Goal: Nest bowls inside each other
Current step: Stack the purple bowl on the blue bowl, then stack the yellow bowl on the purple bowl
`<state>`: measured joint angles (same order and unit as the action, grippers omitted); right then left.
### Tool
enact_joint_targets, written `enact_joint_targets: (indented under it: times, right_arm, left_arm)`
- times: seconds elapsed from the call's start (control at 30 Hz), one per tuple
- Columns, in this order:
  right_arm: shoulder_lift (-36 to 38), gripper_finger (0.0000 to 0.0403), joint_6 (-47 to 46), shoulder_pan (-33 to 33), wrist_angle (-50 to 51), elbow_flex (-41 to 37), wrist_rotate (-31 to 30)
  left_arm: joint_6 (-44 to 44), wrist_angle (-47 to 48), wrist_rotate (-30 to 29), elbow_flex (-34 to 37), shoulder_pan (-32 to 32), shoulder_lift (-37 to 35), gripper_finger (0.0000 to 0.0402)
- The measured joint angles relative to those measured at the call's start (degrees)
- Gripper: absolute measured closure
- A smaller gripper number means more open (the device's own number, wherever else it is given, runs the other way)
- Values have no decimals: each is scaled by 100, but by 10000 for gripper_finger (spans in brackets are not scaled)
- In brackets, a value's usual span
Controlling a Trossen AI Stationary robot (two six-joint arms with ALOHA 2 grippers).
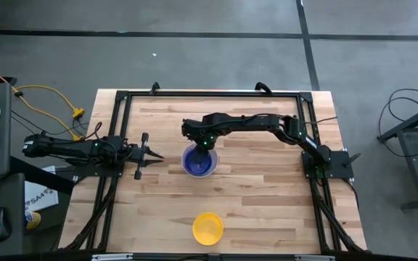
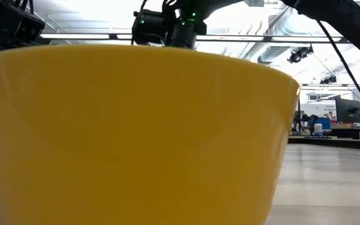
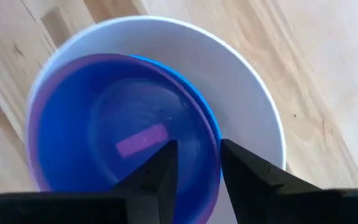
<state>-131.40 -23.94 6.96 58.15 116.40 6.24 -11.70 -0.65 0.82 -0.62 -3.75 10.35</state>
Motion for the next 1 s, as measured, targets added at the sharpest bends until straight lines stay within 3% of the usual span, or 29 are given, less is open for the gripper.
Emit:
enact_joint_targets:
  times: [0.57,0.73,1.0]
  right_arm:
    - [-13,289,174,57,-60,0,-9]
    - [2,289,278,141,-206,0,289]
    - [173,289,426,177,-219,0,21]
  left_arm:
    - [0,-1,-2,0,-1,0,350]
    - [0,-1,0,0,0,0,350]
    - [2,0,-1,0,-1,0,350]
